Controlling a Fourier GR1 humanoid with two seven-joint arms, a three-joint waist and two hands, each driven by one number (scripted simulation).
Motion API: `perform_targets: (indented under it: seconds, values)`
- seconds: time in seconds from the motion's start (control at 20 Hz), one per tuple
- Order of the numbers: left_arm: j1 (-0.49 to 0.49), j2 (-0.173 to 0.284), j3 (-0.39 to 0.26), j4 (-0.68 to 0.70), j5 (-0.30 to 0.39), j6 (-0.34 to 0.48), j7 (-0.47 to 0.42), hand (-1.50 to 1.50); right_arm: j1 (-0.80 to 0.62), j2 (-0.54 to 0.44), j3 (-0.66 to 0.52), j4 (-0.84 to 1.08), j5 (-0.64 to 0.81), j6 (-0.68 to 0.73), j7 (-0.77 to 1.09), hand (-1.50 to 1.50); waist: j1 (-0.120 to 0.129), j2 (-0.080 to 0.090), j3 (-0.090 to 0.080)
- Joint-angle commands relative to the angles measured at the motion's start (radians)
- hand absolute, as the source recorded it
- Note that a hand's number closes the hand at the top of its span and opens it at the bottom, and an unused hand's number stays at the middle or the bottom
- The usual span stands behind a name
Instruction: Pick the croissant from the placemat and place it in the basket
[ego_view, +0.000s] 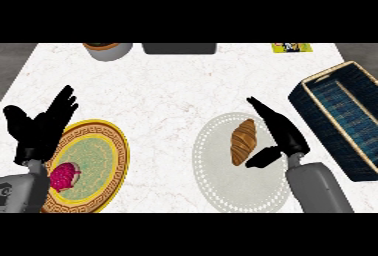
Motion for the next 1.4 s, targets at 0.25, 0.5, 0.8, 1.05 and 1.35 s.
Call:
perform_targets:
  seconds: [0.25, 0.5, 0.8, 1.05, 1.35]
  values:
    - [-0.019, -0.029, 0.007, -0.028, -0.024, 0.01, 0.036, 0.0, 0.029, 0.045, 0.034, -0.058, 0.067, -0.006, 0.031, -1.5, 0.001, 0.0, 0.0]
    - [0.029, -0.035, 0.01, -0.116, -0.024, 0.005, 0.071, 0.0, 0.075, 0.038, 0.041, -0.046, 0.109, -0.012, 0.022, -1.5, 0.001, -0.001, 0.0]
    - [-0.031, -0.017, 0.045, 0.045, -0.037, -0.035, -0.031, 0.0, -0.032, 0.083, 0.036, 0.127, 0.186, -0.09, 0.008, -1.5, 0.002, 0.001, 0.0]
    - [-0.037, -0.015, 0.046, 0.079, -0.029, -0.056, -0.032, 0.0, -0.069, 0.057, 0.067, 0.275, 0.252, -0.121, -0.091, 1.5, 0.003, 0.002, 0.0]
    - [-0.045, -0.013, 0.061, 0.054, -0.043, -0.036, -0.007, 0.0, -0.005, 0.061, 0.08, 0.207, 0.266, -0.099, -0.088, 1.5, -0.002, 0.0, 0.0]
